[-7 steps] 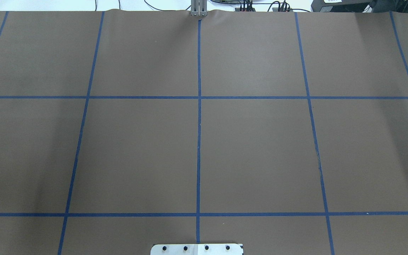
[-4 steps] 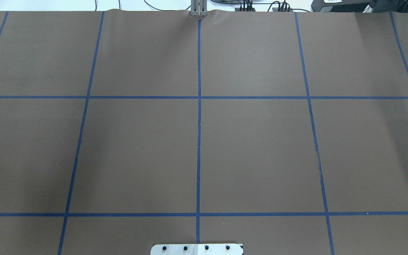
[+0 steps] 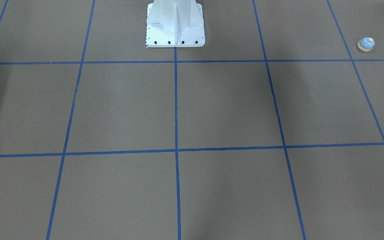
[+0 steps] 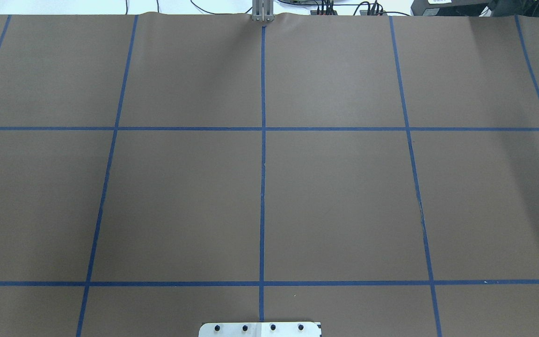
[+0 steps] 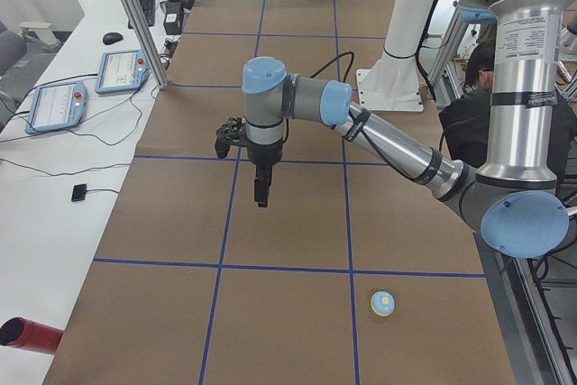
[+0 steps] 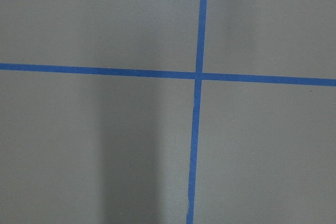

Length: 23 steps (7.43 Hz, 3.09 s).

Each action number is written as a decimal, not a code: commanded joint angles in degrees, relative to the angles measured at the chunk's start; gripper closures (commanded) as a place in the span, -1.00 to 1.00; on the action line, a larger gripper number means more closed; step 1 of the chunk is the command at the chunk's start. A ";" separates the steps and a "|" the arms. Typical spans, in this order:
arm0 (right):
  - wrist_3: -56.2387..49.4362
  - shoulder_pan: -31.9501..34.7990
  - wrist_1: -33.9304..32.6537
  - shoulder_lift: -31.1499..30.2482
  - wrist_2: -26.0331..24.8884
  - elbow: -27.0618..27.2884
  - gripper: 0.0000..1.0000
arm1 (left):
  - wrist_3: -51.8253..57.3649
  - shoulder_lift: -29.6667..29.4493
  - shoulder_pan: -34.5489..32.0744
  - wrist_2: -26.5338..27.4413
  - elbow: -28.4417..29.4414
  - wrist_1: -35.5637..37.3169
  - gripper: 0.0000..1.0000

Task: Place and press bell with both arms

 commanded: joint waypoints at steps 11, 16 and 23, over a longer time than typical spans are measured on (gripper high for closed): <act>0.00 0.00 0.00 -0.11 -0.25 0.18 -1.00 | -118.47 7.74 52.42 37.15 0.99 10.15 -1.00; -0.09 0.00 0.00 -0.03 -0.51 1.59 -1.00 | -141.86 26.80 66.12 38.76 7.05 -10.28 -1.00; 0.00 0.00 -0.09 -0.99 -0.68 4.40 -1.00 | -157.17 31.39 79.92 37.88 14.47 -19.74 -1.00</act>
